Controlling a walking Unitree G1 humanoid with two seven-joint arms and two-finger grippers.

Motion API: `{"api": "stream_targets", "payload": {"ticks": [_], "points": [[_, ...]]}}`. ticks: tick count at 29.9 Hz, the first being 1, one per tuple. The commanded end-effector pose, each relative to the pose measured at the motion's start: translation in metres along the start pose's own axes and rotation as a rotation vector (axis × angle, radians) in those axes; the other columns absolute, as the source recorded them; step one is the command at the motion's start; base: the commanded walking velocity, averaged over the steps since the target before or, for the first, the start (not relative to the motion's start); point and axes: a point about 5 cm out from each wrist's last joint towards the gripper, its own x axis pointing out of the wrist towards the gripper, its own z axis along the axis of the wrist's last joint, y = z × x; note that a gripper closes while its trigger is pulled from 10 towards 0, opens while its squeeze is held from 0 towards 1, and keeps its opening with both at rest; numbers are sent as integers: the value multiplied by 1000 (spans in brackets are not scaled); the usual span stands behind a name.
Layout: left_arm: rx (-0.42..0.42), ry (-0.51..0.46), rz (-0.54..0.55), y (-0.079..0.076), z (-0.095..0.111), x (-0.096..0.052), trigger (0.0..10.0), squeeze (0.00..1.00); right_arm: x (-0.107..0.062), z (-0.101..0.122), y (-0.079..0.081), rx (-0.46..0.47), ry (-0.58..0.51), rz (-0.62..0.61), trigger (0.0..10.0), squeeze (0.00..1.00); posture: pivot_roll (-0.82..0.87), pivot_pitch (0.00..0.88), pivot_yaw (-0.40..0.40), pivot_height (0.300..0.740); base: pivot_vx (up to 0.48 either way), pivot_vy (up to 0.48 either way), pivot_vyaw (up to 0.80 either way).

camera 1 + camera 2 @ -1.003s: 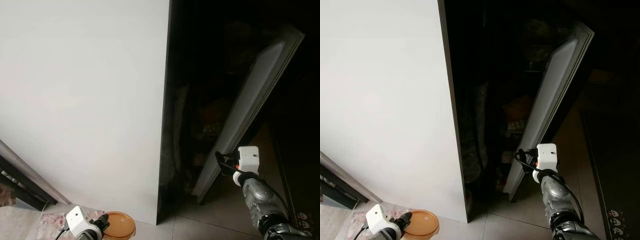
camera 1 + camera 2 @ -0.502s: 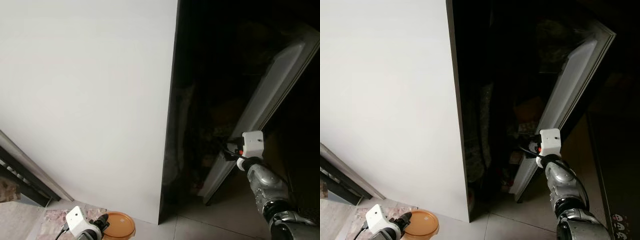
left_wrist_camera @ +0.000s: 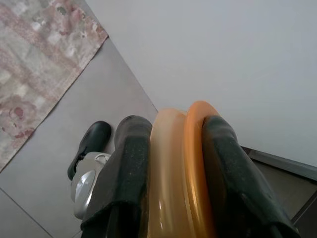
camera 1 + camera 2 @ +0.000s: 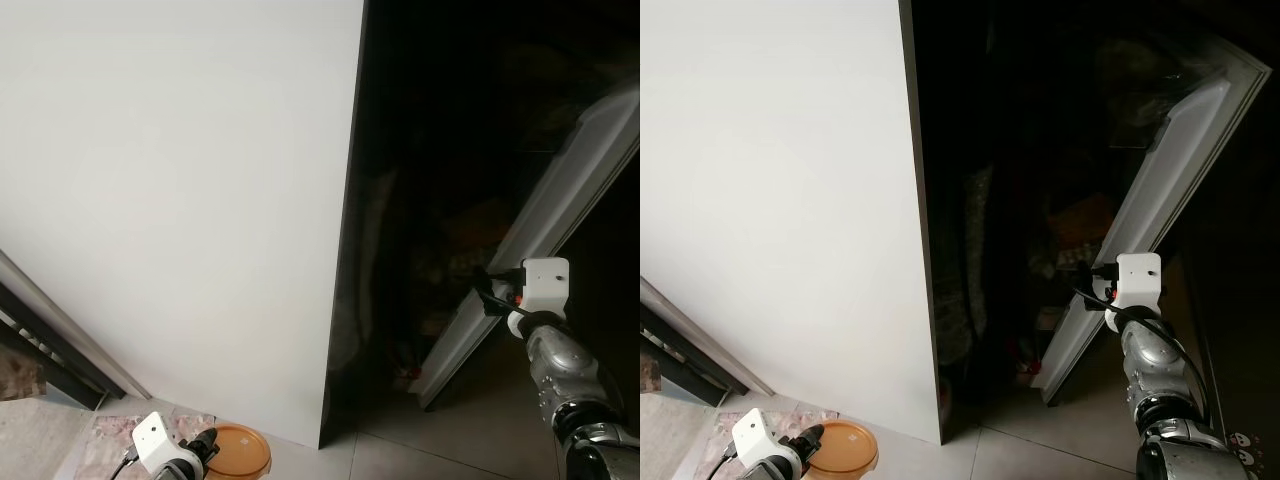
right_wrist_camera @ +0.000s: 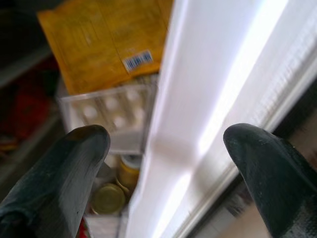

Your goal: Restocking fridge

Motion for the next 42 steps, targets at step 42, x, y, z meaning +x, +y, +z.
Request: {"api": "stream_targets", "payload": {"ticks": [42], "points": [[101, 40, 73, 13, -7, -3, 10000, 0, -125, -172, 70, 113, 792, 64, 10000, 0, -22, 18, 13, 740, 0, -31, 0]]}}
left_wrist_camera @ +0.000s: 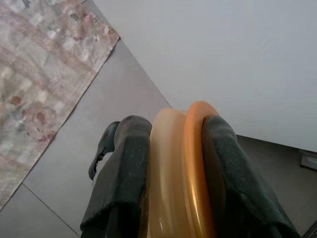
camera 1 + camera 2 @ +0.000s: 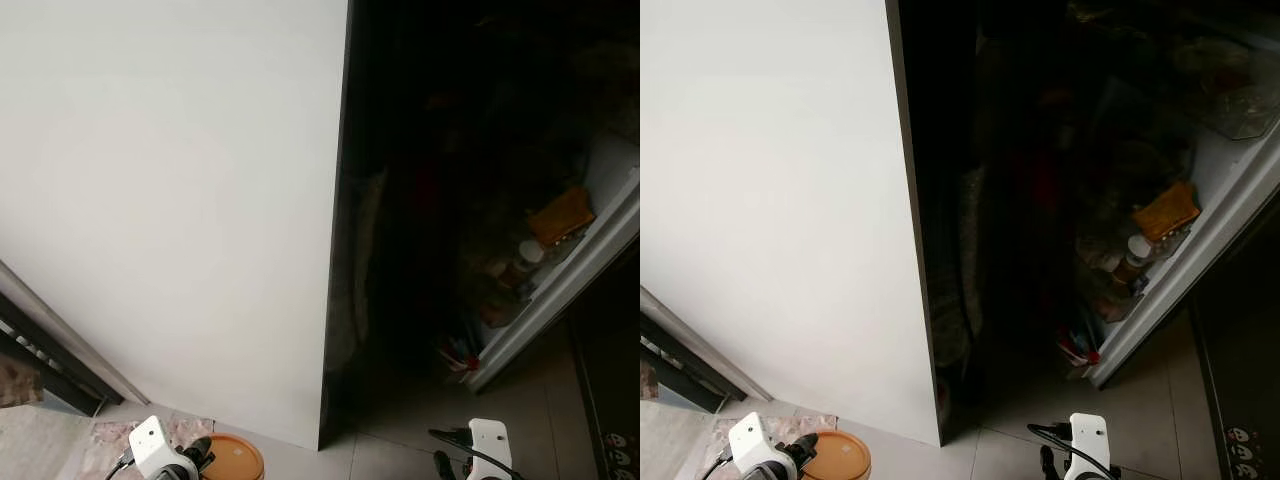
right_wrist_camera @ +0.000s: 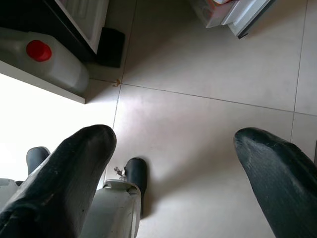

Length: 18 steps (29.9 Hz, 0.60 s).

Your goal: Restocking fridge

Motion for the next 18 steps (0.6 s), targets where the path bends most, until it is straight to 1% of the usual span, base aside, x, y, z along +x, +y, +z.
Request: {"api": "stream_targets", "payload": {"ticks": [1, 7, 8, 10, 13, 18], "points": [[36, 26, 18, 5, -6, -1, 10000, 0, 0, 1, 0, 1, -2, 2, 10000, 0, -22, 18, 13, 740, 0, -337, 0], [37, 26, 21, 5, -6, -2, 10000, 0, 1, 5, 2, -11, -24, 8, 10000, 0, -23, 11, 14, 740, 0, -338, 0], [37, 26, 22, 6, -7, -2, 10000, 0, 1, 6, 3, -16, -28, 11, 10000, 0, -22, 10, 14, 740, 0, -337, -763], [36, 27, 24, 6, -7, -2, 10000, 0, 1, 7, 5, -35, -31, 19, 10000, 0, -22, 13, 14, 740, 0, -330, 0], [37, 26, 24, 6, -7, -2, 10000, 0, 2, 7, 8, -29, -31, 40, 10000, 0, -22, 19, 15, 740, 0, -322, 0], [36, 28, 24, 6, -7, -2, 10000, 0, 1, 7, 5, -38, -36, 23, 10000, 0, -24, 29, 14, 740, 0, -322, 0]]}}
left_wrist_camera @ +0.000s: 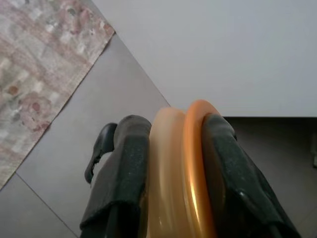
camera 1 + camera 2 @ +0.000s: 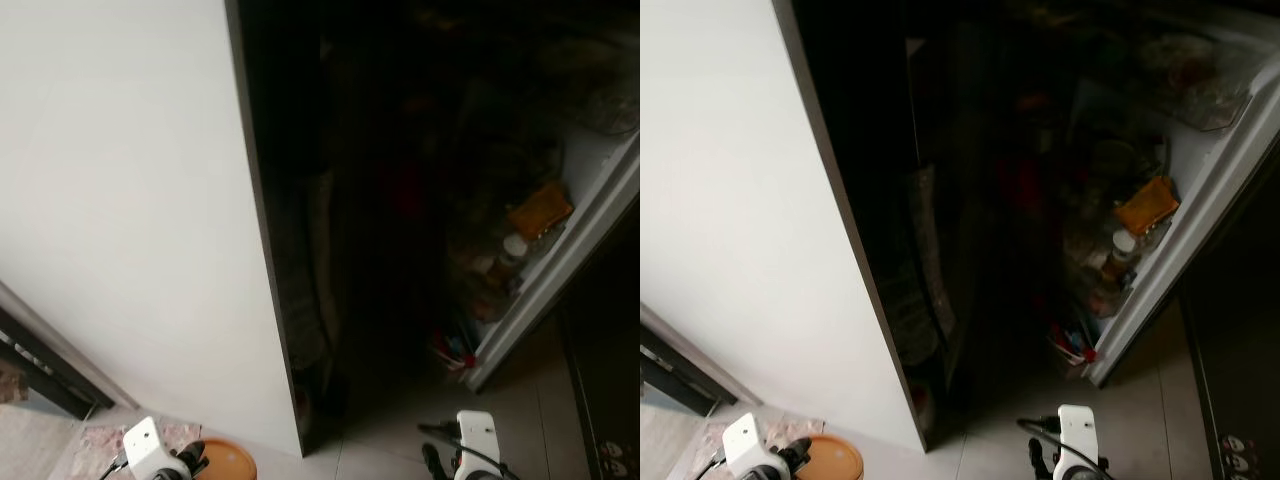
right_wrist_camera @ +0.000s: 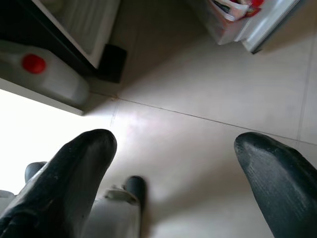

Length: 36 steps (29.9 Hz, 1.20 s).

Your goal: Restocking fridge

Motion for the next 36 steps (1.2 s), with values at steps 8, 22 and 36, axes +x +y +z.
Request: {"api": "stream_targets", "payload": {"ticks": [8, 22, 36], "points": [[5, 29, 25, 5, -5, -1, 10000, 0, 1, 5, 0, -12, -23, -11, 10000, 0, -28, 42, 12, 740, 0, -38, 776], [9, 34, 27, 6, -7, -2, 10000, 0, 1, 4, 3, -16, -19, 1, 10000, 0, -32, 45, 15, 740, 0, 0, 800], [47, 46, 33, 7, -10, -2, 10000, 0, 1, 1, 5, 2, -9, 6, 10000, 0, -26, 47, 16, 740, 0, 0, 343]]}}
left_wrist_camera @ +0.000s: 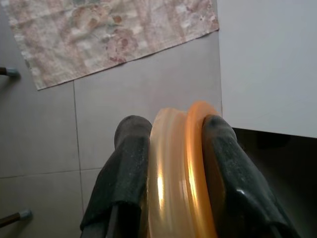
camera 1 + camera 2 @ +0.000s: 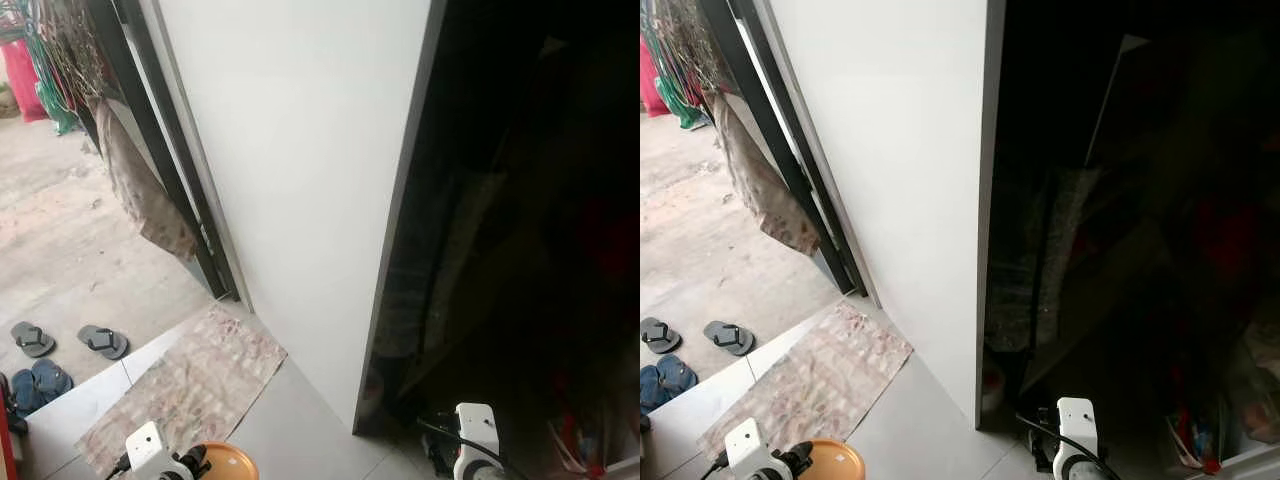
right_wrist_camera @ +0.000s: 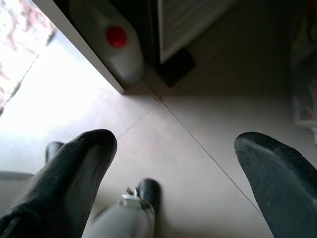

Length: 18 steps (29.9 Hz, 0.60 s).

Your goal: Restocking fridge

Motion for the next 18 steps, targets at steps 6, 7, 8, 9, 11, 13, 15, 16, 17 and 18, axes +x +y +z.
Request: {"api": "stream_targets", "payload": {"ticks": [6, 7, 8, 9, 11, 13, 15, 16, 17, 18], "points": [[22, 58, 12, 4, -13, -2, 10000, 0, 1, 6, 2, -25, -10, 8, 10000, 0, -24, 35, 13, 740, 0, -80, 113], [21, 58, 11, 4, -13, -2, 10000, 0, 2, 6, 2, -26, -11, 8, 10000, 0, -24, 35, 13, 740, 0, 0, 800], [22, 58, 11, 4, -13, -2, 10000, 0, 2, 6, 2, -26, -11, 8, 10000, 0, -23, 32, 13, 740, 0, -240, 800], [23, 57, 11, 4, -12, -2, 10000, 0, 2, 6, 3, -21, -12, 8, 10000, 0, -24, 27, 14, 740, 0, 0, 763], [24, 57, 11, 4, -12, -2, 10000, 0, 2, 7, 3, -16, -14, 9, 10000, 0, -25, 26, 14, 740, 0, 0, 669], [25, 57, 12, 4, -12, -2, 10000, 0, 2, 7, 4, -13, -15, 13, 10000, 0, -25, 26, 14, 740, 0, 0, 203], [26, 56, 11, 4, -11, -2, 10000, 0, 2, 8, 5, -16, -15, 18, 10000, 0, -25, 26, 14, 740, 0, 0, 0], [27, 56, 11, 4, -11, -2, 10000, 0, 2, 8, 5, -16, -15, 18, 10000, 0, -25, 27, 16, 740, 0, -240, 0], [28, 55, 10, 4, -11, -2, 10000, 0, 2, 8, 6, -17, -15, 19, 10000, 0, -25, 30, 17, 740, 0, 0, 0], [28, 55, 10, 4, -11, -2, 10000, 0, 2, 7, 6, -19, -15, 20, 10000, 0, -25, 30, 17, 740, 0, 0, 0]]}}
